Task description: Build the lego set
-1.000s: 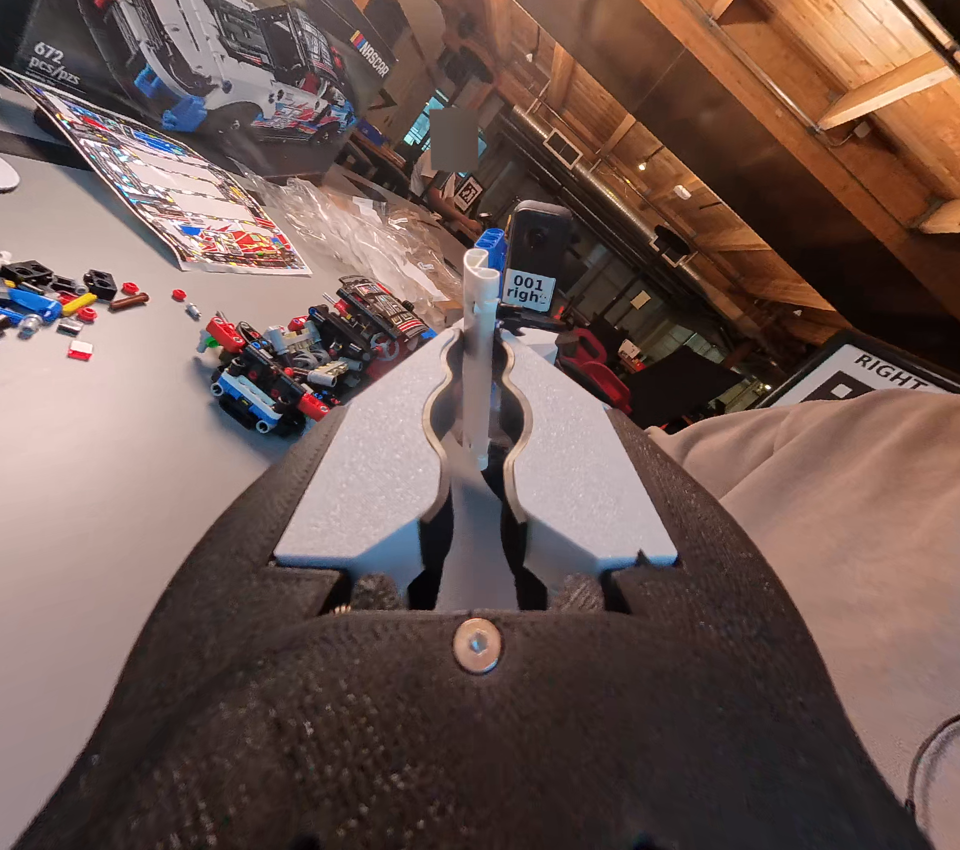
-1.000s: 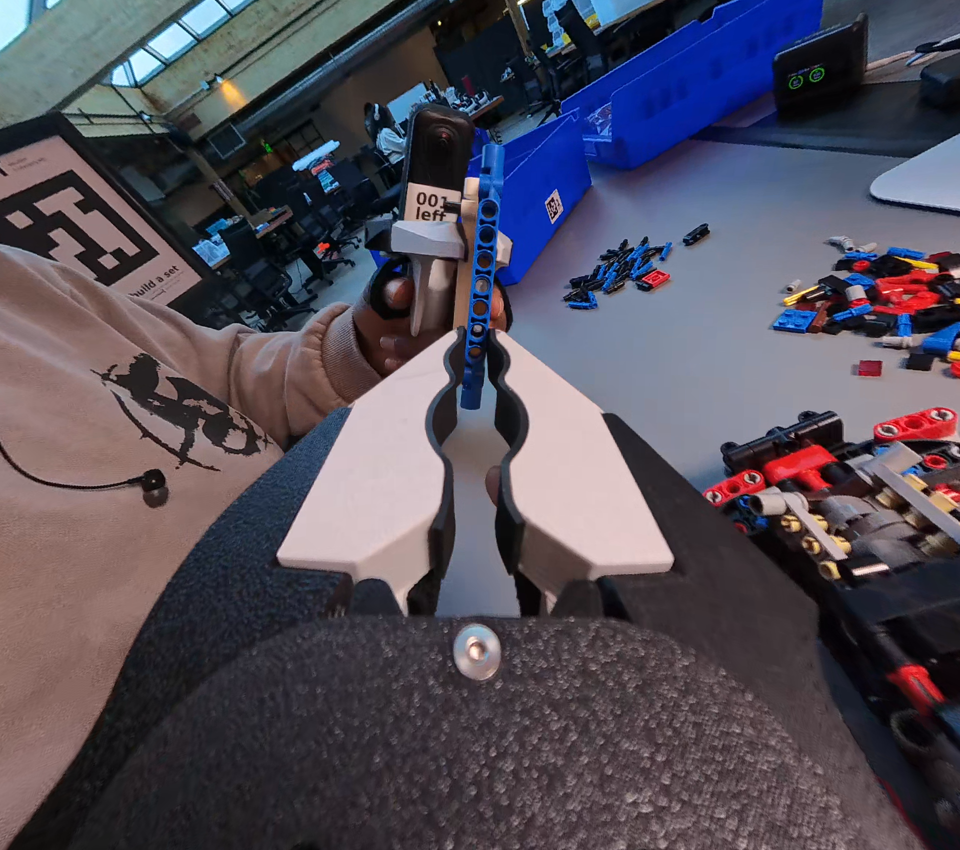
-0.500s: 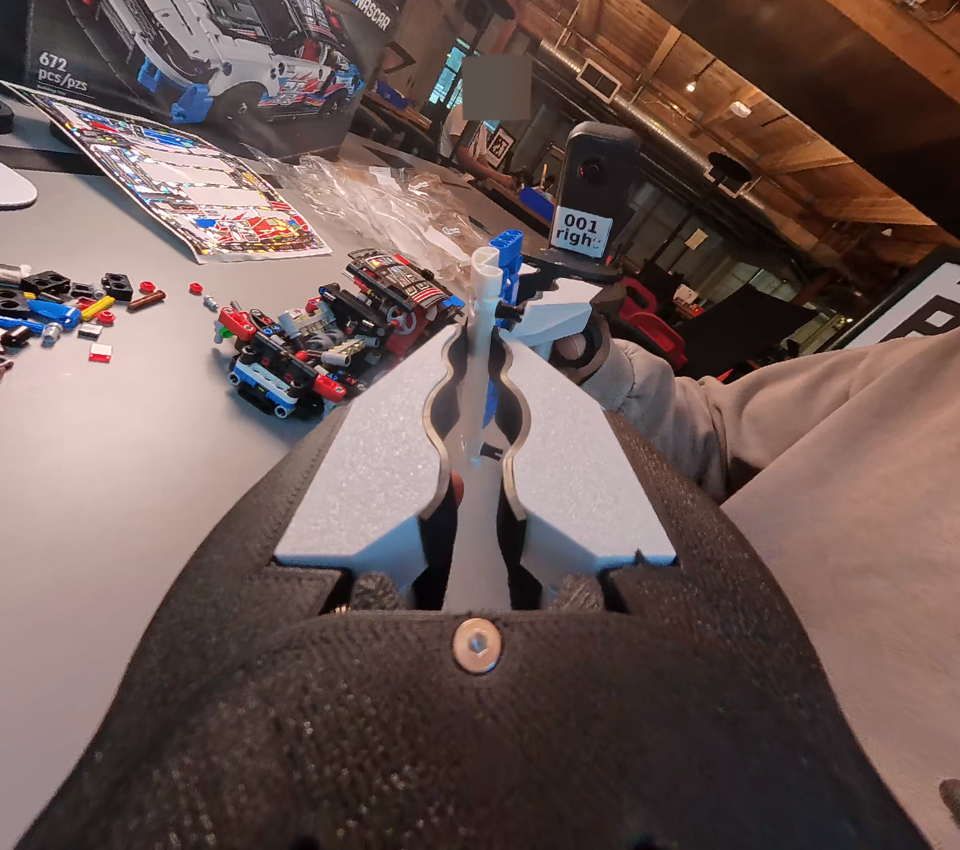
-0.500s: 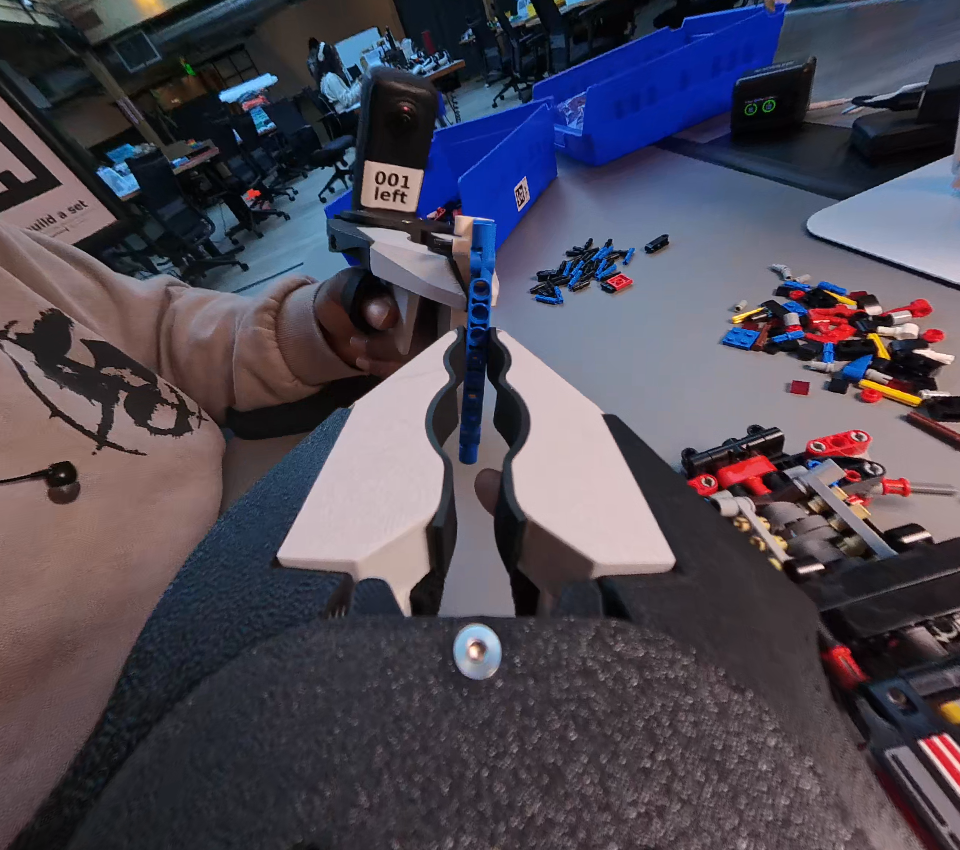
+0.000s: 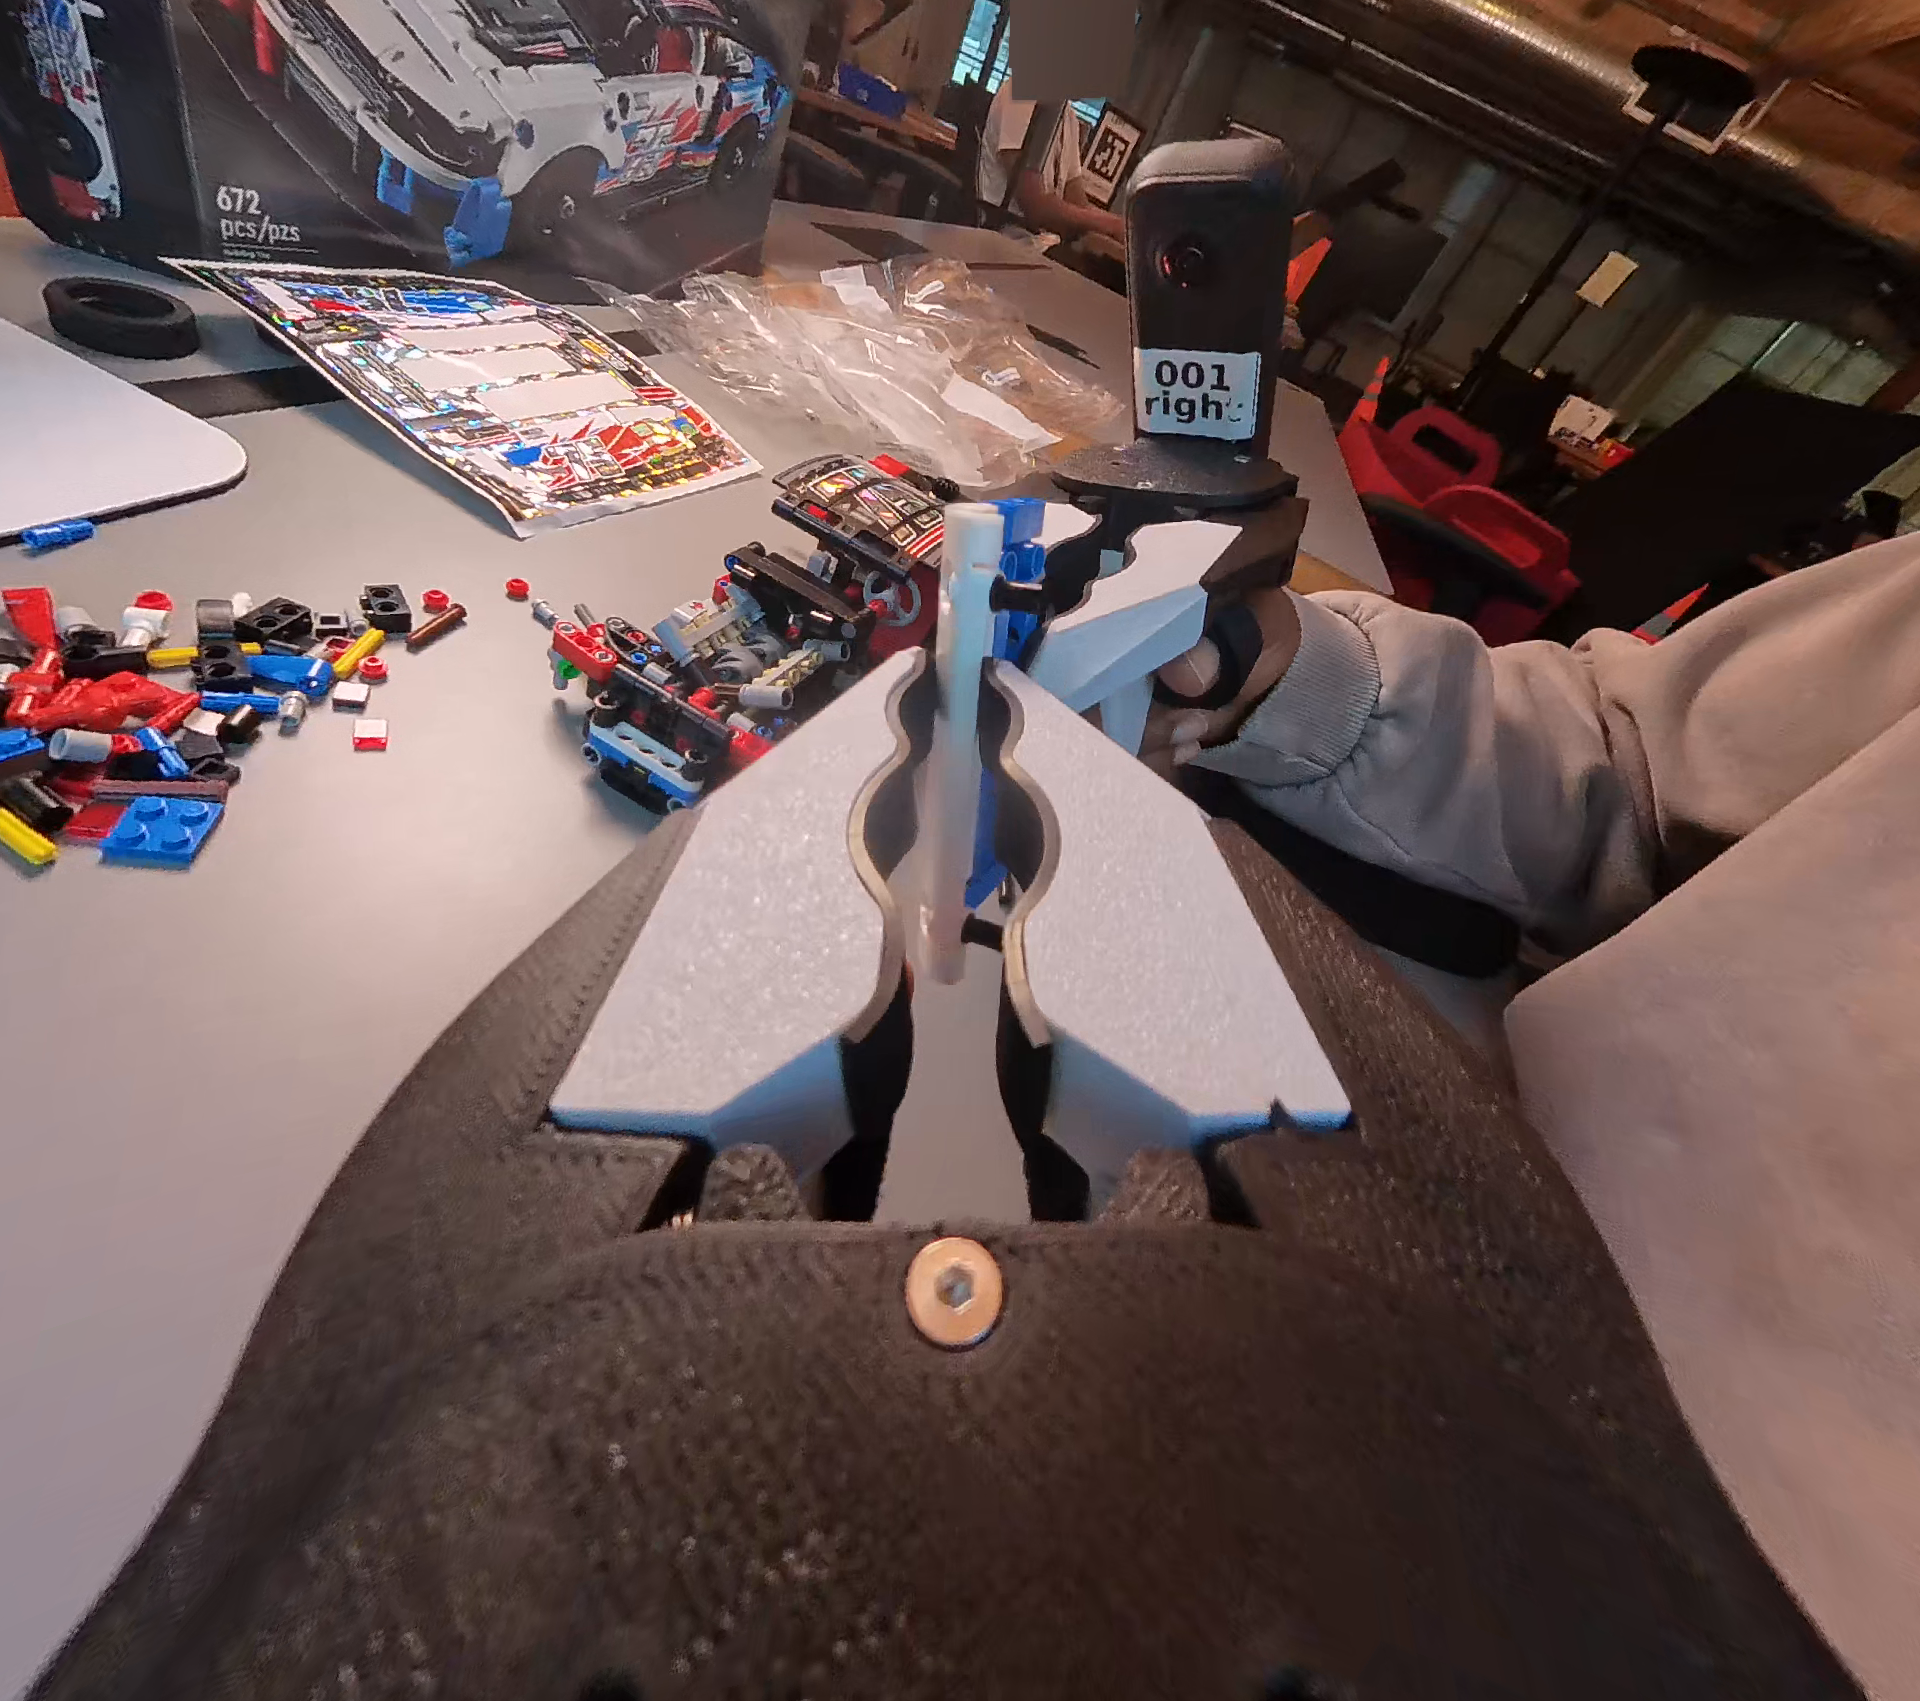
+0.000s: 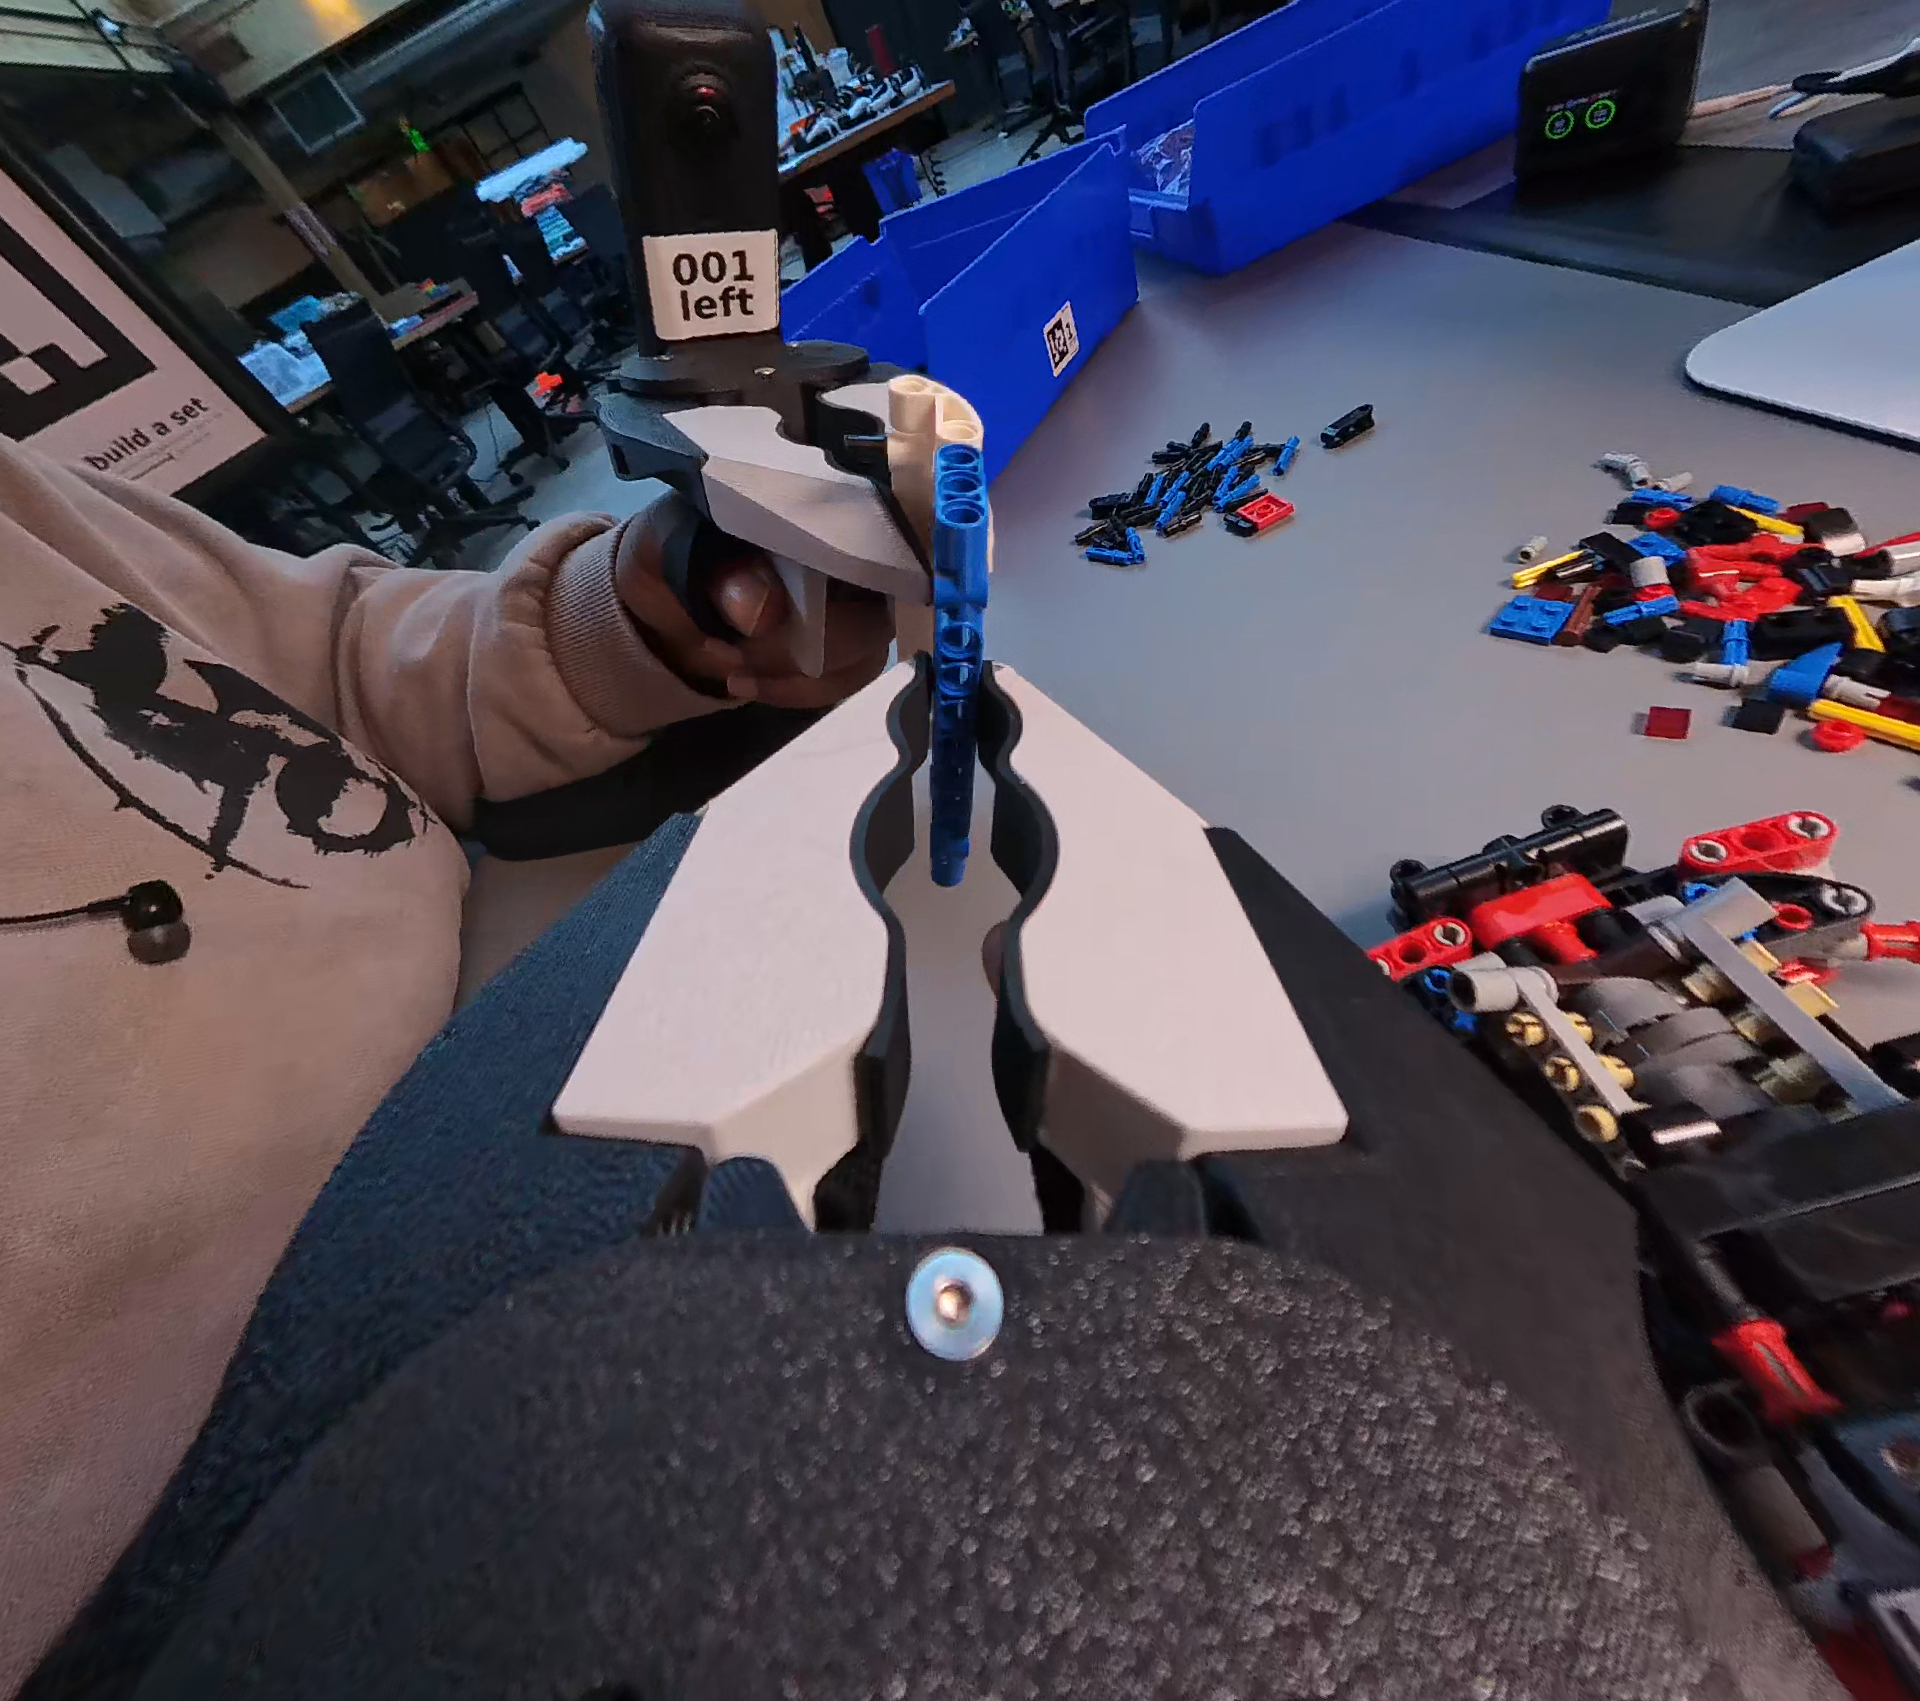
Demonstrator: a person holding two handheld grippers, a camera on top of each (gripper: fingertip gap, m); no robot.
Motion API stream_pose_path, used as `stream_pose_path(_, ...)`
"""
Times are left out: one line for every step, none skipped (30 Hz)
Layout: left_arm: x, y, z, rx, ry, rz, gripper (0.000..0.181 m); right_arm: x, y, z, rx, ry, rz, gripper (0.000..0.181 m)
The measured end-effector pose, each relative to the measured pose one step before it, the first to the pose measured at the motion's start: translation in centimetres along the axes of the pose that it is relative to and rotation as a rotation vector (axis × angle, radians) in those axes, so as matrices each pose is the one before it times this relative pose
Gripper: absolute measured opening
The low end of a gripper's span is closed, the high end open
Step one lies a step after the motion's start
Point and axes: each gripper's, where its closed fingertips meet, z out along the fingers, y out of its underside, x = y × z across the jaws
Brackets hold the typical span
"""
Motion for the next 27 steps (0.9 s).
stream_pose_path(0.046,0.124,-0.073,-0.0027,0.0092,-0.0123,0.006,-0.009,-0.046,-0.119,0.0031,-0.0070,0.0030,0.006)
stream_pose_path(0.182,0.070,-0.049,-0.0023,0.0192,-0.0253,0.005,-0.065,-0.019,-0.068,0.0021,-0.0022,-0.0063,0.011)
stream_pose_path(0.205,0.236,0.067,-0.0133,0.0180,-0.0207,0.005,-0.293,-0.101,-0.035,0.0086,-0.0110,-0.0093,0.010)
stream_pose_path(0.087,0.365,0.132,-0.0187,0.0029,0.0011,0.006,-0.214,-0.133,0.021,0.0131,-0.0039,-0.0007,0.005)
stream_pose_path(-0.001,0.137,0.069,-0.0036,-0.0088,0.0151,0.005,0.098,0.139,-0.008,-0.0054,0.0089,-0.0051,0.005)
stream_pose_path(0.026,0.102,0.014,-0.0047,-0.0040,0.0086,0.006,-0.001,0.102,-0.029,-0.0068,-0.0027,-0.0008,0.005)
stream_pose_path(0.008,-0.127,-0.015,0.0100,0.0013,-0.0043,0.006,0.018,-0.138,-0.009,0.0092,0.0012,0.0061,0.005)
stream_pose_path(0.016,-0.270,-0.073,0.0198,0.0074,-0.0123,0.006,0.022,-0.221,0.030,0.0159,0.0049,0.0050,0.005)
stream_pose_path(0.034,-0.334,-0.154,0.0231,0.0133,-0.0149,0.008,0.103,-0.328,-0.029,0.0229,0.0107,0.0079,0.005)
stream_pose_path(0.005,-0.425,-0.238,0.0266,0.0110,-0.0123,0.015,0.226,-0.621,-0.170,0.0382,0.0167,0.0119,0.005)
stream_pose_path(-0.056,-0.491,-0.291,0.0301,0.0036,-0.0030,0.024,0.226,-0.852,-0.304,0.0519,0.0127,0.0191,0.005)
stream_pose_path(-0.049,-0.421,-0.282,0.0261,-0.0010,0.0080,0.030,0.238,-0.951,-0.364,0.0583,0.0102,0.0247,0.005)
stream_pose_path(0.028,-0.245,-0.153,0.0150,-0.0011,0.0168,0.034,0.283,-1.069,-0.372,0.0710,0.0132,0.0263,0.005)
stream_pose_path(0.026,0.046,0.054,0.0003,-0.0044,0.0192,0.037,0.039,-0.959,-0.277,0.0700,-0.0039,0.0352,0.005)
stream_pose_path(0.052,0.274,0.246,-0.0111,-0.0027,0.0127,0.041,-0.346,-0.603,-0.090,0.0525,-0.0279,0.0466,0.005)
stream_pose_path(0.087,0.334,0.341,-0.0126,-0.0022,0.0046,0.042,-0.400,-0.218,0.103,0.0359,-0.0296,0.0486,0.005)
stream_pose_path(0.082,0.124,0.310,0.0009,-0.0053,0.0022,0.037,-0.150,0.041,0.186,0.0273,-0.0076,0.0330,0.004)
stream_pose_path(0.207,-0.140,0.150,0.0154,0.0033,0.0021,0.029,-0.080,0.315,0.225,0.0088,0.0011,0.0092,0.005)
stream_pose_path(0.298,-0.229,0.016,0.0172,0.0138,-0.0022,0.018,-0.149,0.392,0.222,-0.0060,0.0009,-0.0124,0.005)
stream_pose_path(0.224,-0.204,-0.102,0.0100,0.0164,-0.0057,0.011,-0.138,0.012,0.094,0.0057,0.0018,-0.0185,0.005)
stream_pose_path(0.042,-0.161,-0.202,0.0013,0.0113,-0.0100,0.010,-0.109,0.113,0.077,-0.0157,-0.0004,-0.0084,0.005)
stream_pose_path(0.112,-0.111,-0.245,-0.0038,0.0190,-0.0132,0.009,-0.160,0.218,0.054,-0.0296,-0.0080,-0.0085,0.005)
stream_pose_path(0.100,-0.087,-0.281,-0.0053,0.0194,-0.0177,0.009,-0.177,0.314,0.020,-0.0391,-0.0112,-0.0108,0.006)
stream_pose_path(0.215,0.099,-0.265,-0.0177,0.0279,-0.0231,0.009,-0.291,0.342,-0.028,-0.0441,-0.0181,-0.0253,0.007)
stream_pose_path(0.375,0.299,-0.252,-0.0343,0.0420,-0.0321,0.009,-0.481,0.392,-0.137,-0.0559,-0.0289,-0.0430,0.009)
stream_pose_path(0.312,0.363,-0.296,-0.0395,0.0381,-0.0345,0.009,-0.484,0.302,-0.248,-0.0578,-0.0240,-0.0557,0.013)
stream_pose_path(0.111,0.435,-0.322,-0.0383,0.0237,-0.0314,0.009,-0.324,0.249,-0.380,-0.0588,-0.0108,-0.0764,0.022)
